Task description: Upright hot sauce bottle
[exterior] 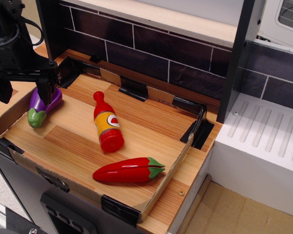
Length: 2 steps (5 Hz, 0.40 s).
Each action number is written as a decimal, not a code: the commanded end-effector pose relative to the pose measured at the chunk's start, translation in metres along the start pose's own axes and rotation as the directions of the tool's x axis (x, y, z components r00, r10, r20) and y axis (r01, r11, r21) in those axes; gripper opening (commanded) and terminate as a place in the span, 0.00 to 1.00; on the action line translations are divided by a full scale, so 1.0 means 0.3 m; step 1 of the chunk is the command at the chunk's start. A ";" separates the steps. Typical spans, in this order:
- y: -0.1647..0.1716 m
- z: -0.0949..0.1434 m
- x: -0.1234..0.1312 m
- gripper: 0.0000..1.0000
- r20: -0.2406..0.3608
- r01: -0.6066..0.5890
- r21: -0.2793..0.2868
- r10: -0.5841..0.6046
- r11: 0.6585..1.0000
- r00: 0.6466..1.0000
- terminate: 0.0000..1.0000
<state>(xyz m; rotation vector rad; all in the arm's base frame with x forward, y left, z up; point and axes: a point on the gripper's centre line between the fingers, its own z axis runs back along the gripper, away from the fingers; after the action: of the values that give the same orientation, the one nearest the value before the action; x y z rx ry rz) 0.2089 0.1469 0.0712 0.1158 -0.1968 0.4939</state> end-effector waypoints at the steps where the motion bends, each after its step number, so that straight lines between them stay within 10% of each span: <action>1: 0.000 0.000 0.000 1.00 0.000 0.000 0.000 0.000 1.000 1.000 0.00; 2: -0.057 0.033 0.025 1.00 -0.030 -0.036 -0.047 0.034 0.998 0.999 0.00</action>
<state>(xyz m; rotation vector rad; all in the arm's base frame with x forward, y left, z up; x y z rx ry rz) 0.2157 0.1290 0.0731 0.0438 -0.1457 0.5346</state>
